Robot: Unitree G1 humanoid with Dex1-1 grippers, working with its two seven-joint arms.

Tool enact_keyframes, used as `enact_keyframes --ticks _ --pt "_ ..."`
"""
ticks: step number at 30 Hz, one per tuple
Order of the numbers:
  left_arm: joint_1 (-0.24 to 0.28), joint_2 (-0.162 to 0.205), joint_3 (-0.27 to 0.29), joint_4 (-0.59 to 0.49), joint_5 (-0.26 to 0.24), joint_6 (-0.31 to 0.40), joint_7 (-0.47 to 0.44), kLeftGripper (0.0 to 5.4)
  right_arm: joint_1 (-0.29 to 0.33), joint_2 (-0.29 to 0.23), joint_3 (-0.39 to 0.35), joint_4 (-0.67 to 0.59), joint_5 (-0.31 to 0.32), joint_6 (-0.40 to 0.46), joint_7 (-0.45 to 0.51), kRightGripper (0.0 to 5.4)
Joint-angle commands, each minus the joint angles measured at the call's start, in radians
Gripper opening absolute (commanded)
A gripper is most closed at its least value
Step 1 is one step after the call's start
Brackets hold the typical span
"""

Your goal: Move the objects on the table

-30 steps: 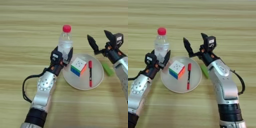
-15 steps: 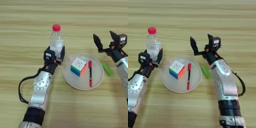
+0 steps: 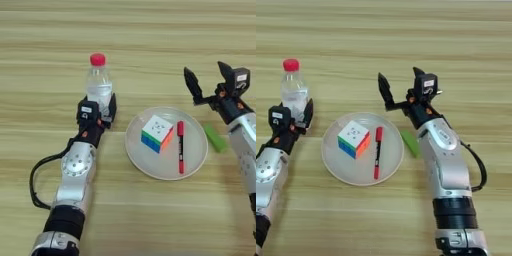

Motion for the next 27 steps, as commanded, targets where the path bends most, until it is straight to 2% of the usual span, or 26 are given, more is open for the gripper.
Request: enact_keyframes --ticks 1,12,21,27 --pt "-0.057 0.011 0.006 0.059 0.017 -0.013 0.017 3.13 -0.013 0.005 0.003 0.006 -0.007 -0.007 -0.003 5.40" --pt "-0.078 0.013 0.002 0.140 0.038 -0.004 0.048 3.13 -0.014 0.006 0.002 0.008 -0.008 -0.010 -0.004 5.40" --pt "-0.083 -0.003 0.002 0.193 0.043 -0.011 0.066 3.13 -0.017 0.008 0.001 0.006 -0.008 -0.012 -0.006 5.40" --pt "-0.046 -0.032 -0.004 0.192 0.037 -0.003 0.081 3.13 -0.019 0.007 -0.001 0.006 -0.007 -0.011 -0.006 5.40"
